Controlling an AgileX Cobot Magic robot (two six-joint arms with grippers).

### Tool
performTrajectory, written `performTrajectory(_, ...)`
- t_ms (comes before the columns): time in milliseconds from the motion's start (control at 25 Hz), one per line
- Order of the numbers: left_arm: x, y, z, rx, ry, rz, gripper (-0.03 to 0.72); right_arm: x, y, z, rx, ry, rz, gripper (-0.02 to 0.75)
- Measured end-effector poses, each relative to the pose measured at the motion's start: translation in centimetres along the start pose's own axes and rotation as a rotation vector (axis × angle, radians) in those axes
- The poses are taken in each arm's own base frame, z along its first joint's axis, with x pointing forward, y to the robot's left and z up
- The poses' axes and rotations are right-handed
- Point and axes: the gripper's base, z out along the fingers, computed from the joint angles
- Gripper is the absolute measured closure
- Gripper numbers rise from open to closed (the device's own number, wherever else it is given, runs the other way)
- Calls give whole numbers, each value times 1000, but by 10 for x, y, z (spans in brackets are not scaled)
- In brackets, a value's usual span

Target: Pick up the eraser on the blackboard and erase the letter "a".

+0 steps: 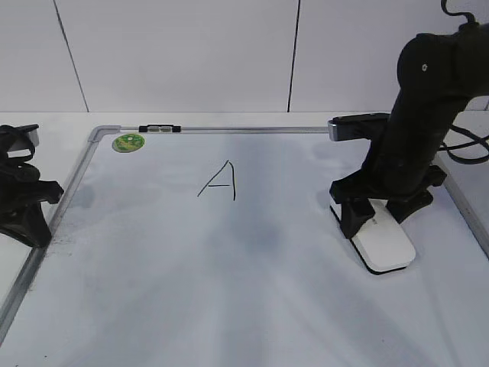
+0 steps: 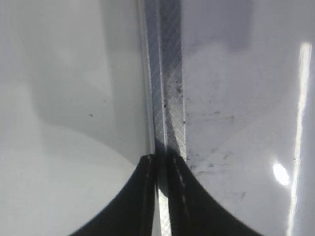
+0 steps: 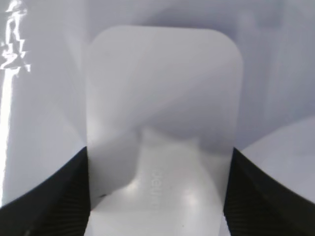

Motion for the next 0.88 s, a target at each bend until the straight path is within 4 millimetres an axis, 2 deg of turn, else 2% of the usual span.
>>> performTrajectory(520,0,0,0,3,-1,-2,650,4,-49,-4,54,-9,150,176)
performTrajectory(680,0,0,0,3,-1,-2,650,4,-50,-4,52,-7,156,176)
performTrajectory(880,0,2,-1,9,0,-17,650,1,-28,-3,49,-6,70,176)
